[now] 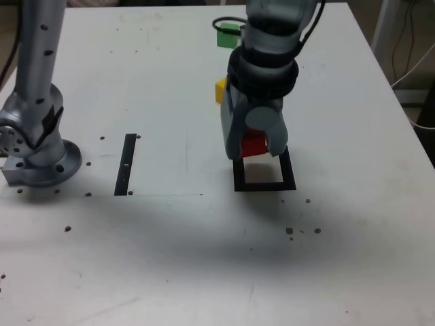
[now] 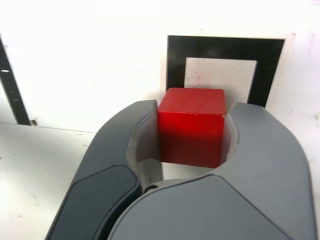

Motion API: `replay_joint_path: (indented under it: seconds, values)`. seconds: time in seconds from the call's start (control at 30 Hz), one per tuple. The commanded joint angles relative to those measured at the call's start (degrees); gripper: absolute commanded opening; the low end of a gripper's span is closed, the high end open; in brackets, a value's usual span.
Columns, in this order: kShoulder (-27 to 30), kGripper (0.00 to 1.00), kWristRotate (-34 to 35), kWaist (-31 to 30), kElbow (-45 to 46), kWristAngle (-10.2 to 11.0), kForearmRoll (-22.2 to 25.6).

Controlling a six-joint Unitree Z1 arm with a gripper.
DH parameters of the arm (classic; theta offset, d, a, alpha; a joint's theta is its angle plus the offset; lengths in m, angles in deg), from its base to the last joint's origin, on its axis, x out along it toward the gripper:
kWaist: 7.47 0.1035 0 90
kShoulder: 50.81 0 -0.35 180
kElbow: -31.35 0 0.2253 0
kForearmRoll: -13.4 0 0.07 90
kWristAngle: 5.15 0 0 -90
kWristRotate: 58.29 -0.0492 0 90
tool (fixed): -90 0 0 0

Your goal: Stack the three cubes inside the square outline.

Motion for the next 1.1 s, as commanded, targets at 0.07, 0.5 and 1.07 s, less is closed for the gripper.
replay_joint_path:
  seconds: [0.07, 0.5, 1.07]
  values:
    - [-2.45, 0.13, -0.36, -0.03, -0.79, 0.07, -0.32]
    - [-6.43, 0.17, -4.96, 0.41, -3.69, -1.51, -0.21]
    - [-7.95, 0.23, -7.2, 1.91, -3.51, -2.78, -0.45]
